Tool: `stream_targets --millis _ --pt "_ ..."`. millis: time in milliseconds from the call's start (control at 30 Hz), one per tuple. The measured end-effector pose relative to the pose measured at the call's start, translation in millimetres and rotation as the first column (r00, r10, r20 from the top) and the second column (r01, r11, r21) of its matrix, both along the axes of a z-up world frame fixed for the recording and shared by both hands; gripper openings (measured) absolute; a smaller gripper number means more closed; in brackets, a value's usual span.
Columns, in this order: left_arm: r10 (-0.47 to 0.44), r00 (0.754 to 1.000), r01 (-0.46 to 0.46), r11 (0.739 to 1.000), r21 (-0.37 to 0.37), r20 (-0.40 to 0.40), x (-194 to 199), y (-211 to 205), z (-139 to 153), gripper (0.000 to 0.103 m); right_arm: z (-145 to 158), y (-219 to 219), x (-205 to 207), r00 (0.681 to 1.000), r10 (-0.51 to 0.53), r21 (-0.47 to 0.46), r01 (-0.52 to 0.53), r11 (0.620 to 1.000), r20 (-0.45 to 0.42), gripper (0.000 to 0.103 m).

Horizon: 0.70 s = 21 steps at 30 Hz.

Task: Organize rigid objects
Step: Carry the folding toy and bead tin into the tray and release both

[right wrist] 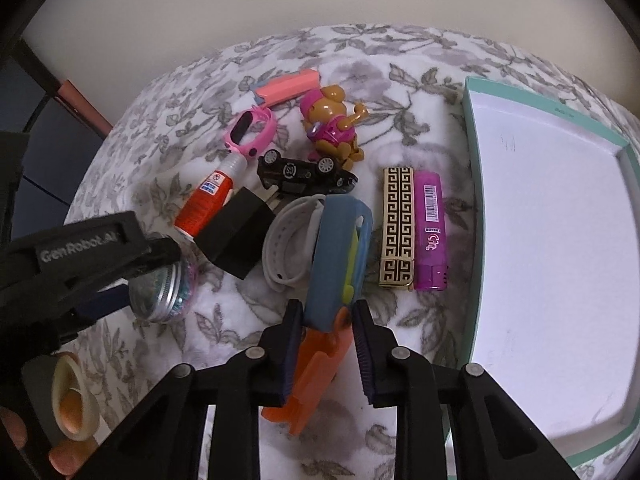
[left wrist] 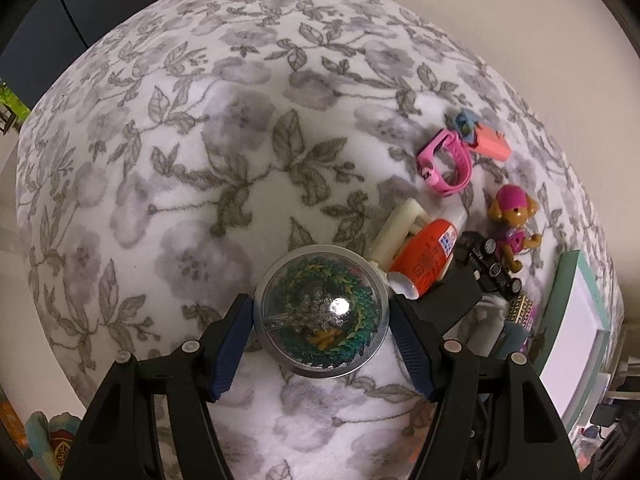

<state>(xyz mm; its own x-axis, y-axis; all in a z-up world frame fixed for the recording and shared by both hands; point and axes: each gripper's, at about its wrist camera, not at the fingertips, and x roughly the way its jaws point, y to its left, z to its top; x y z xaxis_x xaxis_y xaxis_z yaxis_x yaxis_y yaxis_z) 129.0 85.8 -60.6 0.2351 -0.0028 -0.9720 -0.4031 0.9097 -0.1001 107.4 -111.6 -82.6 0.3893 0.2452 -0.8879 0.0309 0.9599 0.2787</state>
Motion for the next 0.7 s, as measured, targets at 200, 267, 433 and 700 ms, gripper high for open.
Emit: stream_targets --millis 200,267,433,700 --pt "0.014 0.999 -0.013 1.0 -0.006 0.039 -2.1 7.5 16.6 0.07 12.5 -12.1 -1.7 0.999 -0.027 0.039 0.026 0.999 0.025 0.027" --pt "0.013 0.998 -0.013 1.0 -0.005 0.056 -3.9 6.4 24.7 0.07 24.5 -16.5 -4.0 0.998 -0.034 0.053 0.031 0.998 0.053 0.027" --pt "-0.02 0.99 0.02 1.0 0.0 0.139 -9.5 -6.5 56.4 0.07 64.6 -34.9 -15.2 0.988 -0.058 0.064 0.049 0.997 0.143 0.027" --pt "-0.171 0.949 0.183 0.983 -0.022 0.265 -13.2 -55.5 99.8 0.07 106.8 -89.3 -34.9 0.96 -0.135 -0.005 0.14 0.99 0.246 0.027"
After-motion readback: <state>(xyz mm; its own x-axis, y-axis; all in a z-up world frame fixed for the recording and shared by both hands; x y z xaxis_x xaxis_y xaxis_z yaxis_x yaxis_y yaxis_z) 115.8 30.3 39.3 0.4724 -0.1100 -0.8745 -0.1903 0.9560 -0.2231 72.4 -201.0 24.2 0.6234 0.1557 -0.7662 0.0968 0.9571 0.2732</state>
